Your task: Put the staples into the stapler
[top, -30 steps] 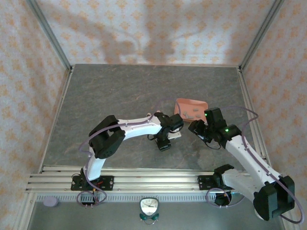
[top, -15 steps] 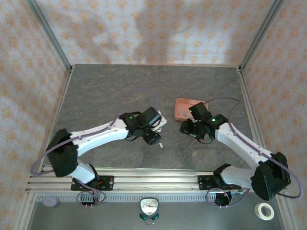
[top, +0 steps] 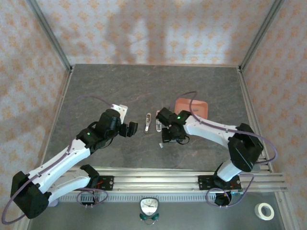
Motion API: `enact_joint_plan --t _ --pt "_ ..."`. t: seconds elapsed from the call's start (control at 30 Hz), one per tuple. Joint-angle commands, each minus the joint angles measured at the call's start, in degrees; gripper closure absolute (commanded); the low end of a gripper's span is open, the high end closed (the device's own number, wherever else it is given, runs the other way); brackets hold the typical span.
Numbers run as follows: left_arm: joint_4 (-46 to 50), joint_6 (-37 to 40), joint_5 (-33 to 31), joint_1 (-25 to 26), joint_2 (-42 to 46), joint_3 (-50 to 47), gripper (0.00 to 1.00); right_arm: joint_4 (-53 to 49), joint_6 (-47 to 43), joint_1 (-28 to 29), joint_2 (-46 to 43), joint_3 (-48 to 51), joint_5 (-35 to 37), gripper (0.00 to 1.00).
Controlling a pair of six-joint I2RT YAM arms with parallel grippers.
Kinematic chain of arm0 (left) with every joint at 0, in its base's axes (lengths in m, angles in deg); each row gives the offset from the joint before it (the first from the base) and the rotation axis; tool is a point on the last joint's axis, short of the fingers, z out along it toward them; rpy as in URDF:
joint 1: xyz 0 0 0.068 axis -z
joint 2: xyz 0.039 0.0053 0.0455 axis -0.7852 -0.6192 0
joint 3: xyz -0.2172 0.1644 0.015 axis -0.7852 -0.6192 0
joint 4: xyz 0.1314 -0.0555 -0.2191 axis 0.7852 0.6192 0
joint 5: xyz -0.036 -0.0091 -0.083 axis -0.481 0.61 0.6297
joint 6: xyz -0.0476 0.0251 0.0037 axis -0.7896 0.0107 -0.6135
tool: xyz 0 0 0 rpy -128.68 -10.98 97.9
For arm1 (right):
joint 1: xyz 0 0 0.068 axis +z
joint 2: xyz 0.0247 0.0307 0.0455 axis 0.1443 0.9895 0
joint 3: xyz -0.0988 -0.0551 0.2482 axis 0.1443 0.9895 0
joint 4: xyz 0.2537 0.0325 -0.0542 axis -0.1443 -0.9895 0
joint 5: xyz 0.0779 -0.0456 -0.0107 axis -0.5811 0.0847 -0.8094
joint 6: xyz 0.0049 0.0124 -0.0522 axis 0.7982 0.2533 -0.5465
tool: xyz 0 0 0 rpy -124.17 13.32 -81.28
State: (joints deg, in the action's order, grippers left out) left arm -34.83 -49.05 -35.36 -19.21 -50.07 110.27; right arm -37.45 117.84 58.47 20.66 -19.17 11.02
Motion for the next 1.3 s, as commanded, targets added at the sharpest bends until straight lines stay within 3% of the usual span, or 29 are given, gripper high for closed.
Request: enact_joint_plan --t 0.0,0.3,1.27 --pt "-3.6 -2.2 -1.6 -1.2 1.0 -2.3 0.08 -4.0 -1.8 2.7 4.3 -4.4 4.0 0.54" --pt "-3.5 -8.2 -2.8 -2.1 5.0 -8.1 0.08 -6.0 -3.9 6.2 14.0 -11.3 5.0 0.59" --pt "-3.9 -10.2 0.1 -2.8 8.5 -10.3 0.10 -3.1 -3.5 5.9 22.3 -14.0 5.1 0.74"
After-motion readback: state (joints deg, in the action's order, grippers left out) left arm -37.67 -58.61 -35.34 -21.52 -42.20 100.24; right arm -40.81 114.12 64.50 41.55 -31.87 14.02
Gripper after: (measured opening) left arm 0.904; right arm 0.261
